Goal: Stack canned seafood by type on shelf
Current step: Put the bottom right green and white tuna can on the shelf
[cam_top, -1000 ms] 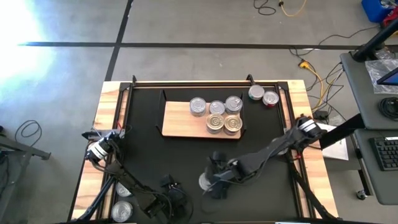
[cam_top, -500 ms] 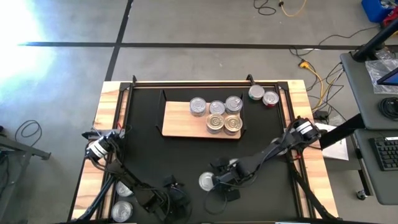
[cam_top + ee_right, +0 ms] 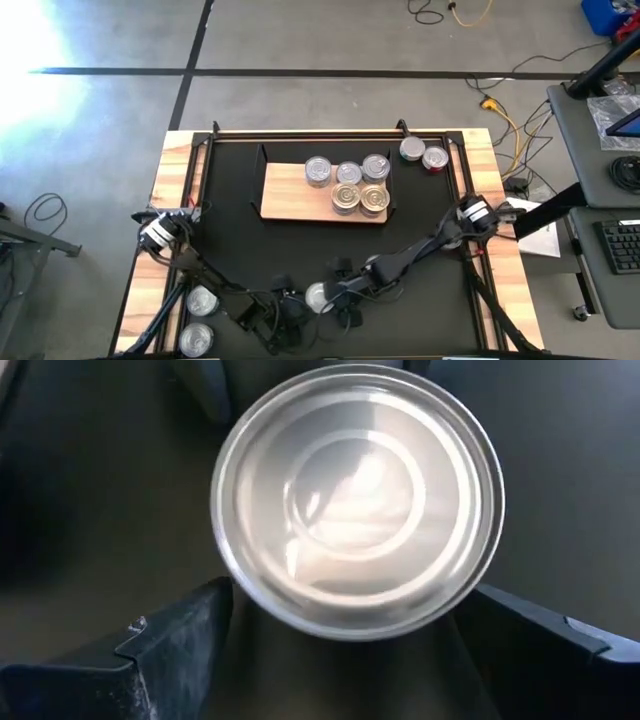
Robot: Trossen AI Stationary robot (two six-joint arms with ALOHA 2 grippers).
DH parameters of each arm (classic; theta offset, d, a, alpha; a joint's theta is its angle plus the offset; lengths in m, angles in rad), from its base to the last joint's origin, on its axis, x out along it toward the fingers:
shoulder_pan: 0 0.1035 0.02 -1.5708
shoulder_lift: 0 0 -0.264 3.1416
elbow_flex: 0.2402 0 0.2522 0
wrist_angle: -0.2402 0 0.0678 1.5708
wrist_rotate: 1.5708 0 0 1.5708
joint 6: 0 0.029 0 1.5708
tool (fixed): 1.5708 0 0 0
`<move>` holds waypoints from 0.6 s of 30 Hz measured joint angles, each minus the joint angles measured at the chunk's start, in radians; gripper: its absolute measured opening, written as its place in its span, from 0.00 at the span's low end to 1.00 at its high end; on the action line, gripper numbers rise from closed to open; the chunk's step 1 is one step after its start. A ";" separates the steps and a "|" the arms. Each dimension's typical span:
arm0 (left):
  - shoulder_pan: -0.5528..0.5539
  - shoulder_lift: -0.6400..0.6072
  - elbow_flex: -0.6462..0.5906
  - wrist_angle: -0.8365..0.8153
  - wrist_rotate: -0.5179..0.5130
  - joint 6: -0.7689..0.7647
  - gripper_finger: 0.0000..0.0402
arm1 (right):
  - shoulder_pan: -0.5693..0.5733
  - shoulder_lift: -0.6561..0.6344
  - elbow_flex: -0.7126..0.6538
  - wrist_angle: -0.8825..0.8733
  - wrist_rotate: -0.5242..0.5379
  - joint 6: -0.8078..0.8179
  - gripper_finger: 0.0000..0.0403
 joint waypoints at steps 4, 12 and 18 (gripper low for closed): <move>-0.001 -0.051 -0.084 0.027 0.017 -0.051 0.90 | 0.001 0.026 0.000 0.077 0.025 -0.031 0.90; 0.040 -0.070 -0.142 0.167 0.088 -0.022 0.89 | -0.004 0.040 0.000 0.263 0.059 -0.058 0.90; 0.089 -0.060 -0.141 0.172 0.125 0.014 0.77 | -0.005 0.038 -0.001 0.265 0.067 -0.064 0.90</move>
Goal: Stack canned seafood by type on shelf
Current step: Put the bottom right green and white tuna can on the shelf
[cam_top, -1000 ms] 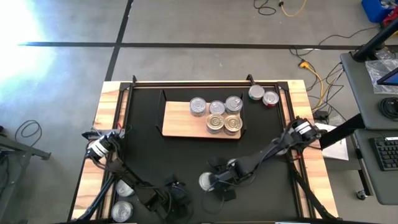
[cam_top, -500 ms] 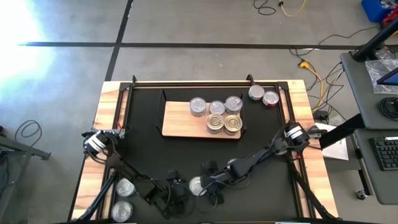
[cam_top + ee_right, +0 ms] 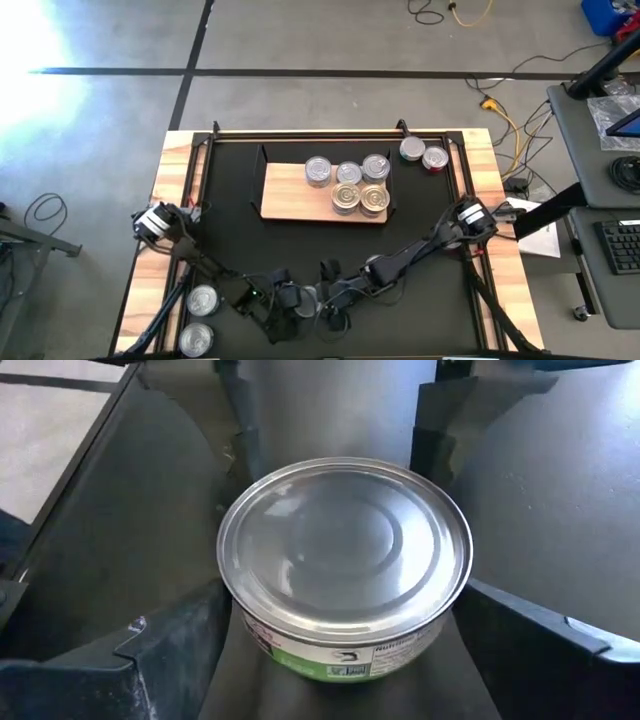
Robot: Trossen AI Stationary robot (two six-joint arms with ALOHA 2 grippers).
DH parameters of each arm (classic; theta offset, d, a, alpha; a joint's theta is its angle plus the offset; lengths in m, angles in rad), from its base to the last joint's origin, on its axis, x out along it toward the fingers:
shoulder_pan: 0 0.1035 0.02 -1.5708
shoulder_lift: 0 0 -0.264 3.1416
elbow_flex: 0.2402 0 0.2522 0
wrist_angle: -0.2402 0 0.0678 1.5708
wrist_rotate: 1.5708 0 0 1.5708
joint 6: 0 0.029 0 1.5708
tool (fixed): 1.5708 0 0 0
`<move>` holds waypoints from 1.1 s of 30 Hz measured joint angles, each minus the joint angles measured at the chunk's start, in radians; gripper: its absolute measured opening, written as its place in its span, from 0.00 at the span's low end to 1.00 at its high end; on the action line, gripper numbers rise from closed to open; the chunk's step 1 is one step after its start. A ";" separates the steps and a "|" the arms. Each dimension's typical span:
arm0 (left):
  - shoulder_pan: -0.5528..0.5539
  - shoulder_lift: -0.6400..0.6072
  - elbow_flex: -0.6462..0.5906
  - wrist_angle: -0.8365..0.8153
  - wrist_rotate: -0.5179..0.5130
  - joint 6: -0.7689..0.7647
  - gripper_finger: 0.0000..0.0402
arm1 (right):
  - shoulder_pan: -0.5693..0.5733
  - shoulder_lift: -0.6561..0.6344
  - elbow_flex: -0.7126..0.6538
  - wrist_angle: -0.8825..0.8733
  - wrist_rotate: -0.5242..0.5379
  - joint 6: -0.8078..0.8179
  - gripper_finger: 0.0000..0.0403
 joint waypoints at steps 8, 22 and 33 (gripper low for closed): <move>0.019 0.003 -0.002 0.033 -0.003 0.069 0.75 | -0.002 -0.004 -0.008 -0.026 0.035 0.010 0.90; 0.028 0.004 -0.005 0.039 -0.003 0.062 0.78 | -0.040 -0.004 -0.021 -0.028 -0.035 -0.062 0.94; 0.029 0.004 -0.005 0.033 0.010 0.062 0.78 | -0.029 -0.003 -0.021 -0.025 0.008 -0.006 0.94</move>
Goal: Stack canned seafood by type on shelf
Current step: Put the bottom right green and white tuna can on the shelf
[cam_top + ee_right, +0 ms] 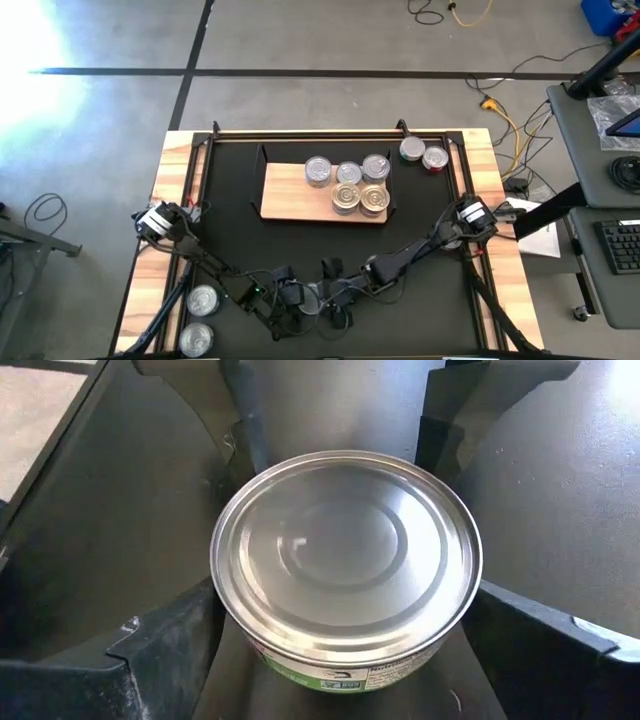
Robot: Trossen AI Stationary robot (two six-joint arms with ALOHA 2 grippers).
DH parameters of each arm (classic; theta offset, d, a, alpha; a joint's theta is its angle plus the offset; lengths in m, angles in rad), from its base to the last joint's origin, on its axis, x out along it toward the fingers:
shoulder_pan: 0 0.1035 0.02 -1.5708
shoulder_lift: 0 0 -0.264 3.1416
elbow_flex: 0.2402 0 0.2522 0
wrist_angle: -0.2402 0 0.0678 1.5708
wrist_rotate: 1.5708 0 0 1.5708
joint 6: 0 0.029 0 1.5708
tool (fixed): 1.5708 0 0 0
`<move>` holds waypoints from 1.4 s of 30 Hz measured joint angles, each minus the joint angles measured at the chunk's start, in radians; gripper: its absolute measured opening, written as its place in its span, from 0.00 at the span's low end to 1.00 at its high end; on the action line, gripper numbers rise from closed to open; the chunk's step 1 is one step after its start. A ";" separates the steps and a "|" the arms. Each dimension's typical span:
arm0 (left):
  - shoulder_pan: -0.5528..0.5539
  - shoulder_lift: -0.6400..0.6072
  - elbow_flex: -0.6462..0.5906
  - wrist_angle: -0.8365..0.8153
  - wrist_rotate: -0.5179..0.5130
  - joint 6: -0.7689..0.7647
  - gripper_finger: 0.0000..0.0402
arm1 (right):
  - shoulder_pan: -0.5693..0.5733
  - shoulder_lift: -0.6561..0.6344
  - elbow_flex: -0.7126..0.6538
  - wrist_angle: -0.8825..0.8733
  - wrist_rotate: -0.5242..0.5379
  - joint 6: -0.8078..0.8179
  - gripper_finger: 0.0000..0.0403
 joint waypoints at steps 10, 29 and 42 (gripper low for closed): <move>0.000 0.000 0.009 -0.023 0.008 0.000 0.78 | -0.023 0.109 0.021 0.055 -0.056 0.091 0.99; 0.000 -0.001 0.009 -0.030 0.003 0.016 0.78 | -0.012 0.163 0.050 0.087 0.045 0.043 0.96; -0.009 -0.174 0.010 -0.377 0.021 -0.046 0.83 | -0.036 -0.020 0.082 -0.178 -0.033 0.078 0.92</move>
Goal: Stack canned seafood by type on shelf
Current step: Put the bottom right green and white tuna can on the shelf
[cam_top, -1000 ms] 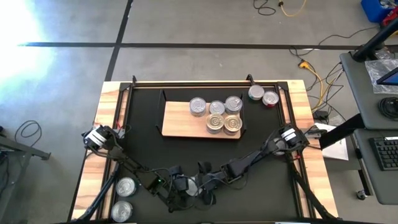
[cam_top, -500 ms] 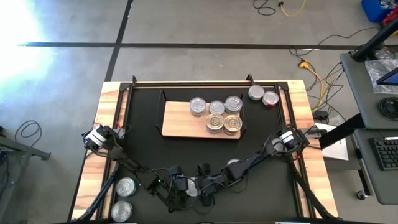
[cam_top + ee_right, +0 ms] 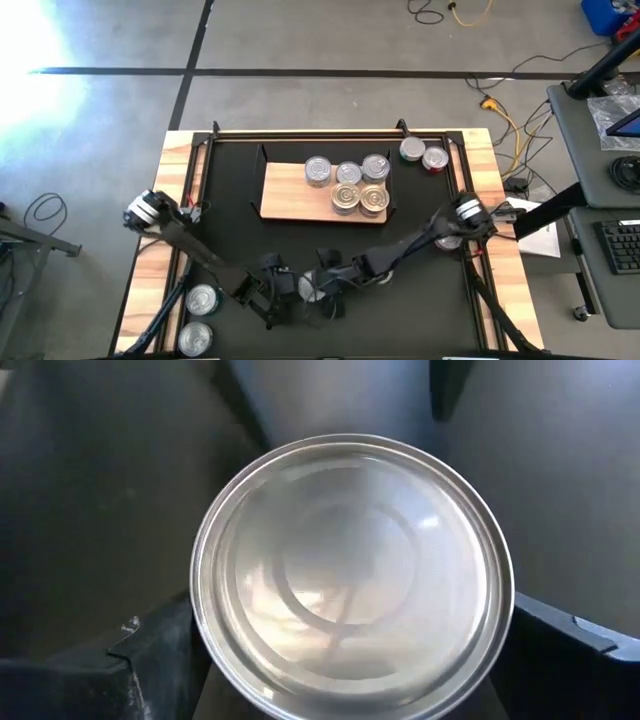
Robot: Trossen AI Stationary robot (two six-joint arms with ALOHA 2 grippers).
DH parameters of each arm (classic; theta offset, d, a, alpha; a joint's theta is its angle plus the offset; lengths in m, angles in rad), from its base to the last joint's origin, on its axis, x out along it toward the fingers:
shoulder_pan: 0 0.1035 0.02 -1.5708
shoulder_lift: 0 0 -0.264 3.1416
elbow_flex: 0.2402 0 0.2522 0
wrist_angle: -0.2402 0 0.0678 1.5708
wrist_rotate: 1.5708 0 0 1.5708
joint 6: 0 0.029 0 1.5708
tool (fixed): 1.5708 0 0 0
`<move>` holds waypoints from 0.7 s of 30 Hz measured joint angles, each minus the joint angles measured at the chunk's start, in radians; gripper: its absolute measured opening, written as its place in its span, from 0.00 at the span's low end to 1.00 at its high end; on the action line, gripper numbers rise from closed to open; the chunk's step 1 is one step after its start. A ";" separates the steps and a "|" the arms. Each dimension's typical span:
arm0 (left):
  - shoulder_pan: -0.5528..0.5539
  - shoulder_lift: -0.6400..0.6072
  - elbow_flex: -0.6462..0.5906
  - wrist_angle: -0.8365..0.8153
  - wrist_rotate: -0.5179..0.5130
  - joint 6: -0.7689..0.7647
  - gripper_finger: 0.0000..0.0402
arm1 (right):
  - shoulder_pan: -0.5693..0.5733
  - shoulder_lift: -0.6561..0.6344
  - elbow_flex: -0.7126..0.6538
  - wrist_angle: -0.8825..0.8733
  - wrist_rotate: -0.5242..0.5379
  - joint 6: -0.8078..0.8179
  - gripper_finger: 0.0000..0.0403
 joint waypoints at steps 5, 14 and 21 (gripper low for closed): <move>0.010 -0.147 -0.003 -0.259 -0.113 -0.048 0.82 | -0.048 -0.165 0.021 -0.197 -0.019 -0.018 0.92; 0.250 -0.418 -0.014 -0.170 -0.153 0.226 0.82 | -0.279 -0.460 0.027 -0.370 -0.022 -0.047 0.92; 0.579 -0.444 -0.012 0.091 0.133 0.568 0.82 | -0.567 -0.512 0.026 -0.500 -0.058 -0.155 0.92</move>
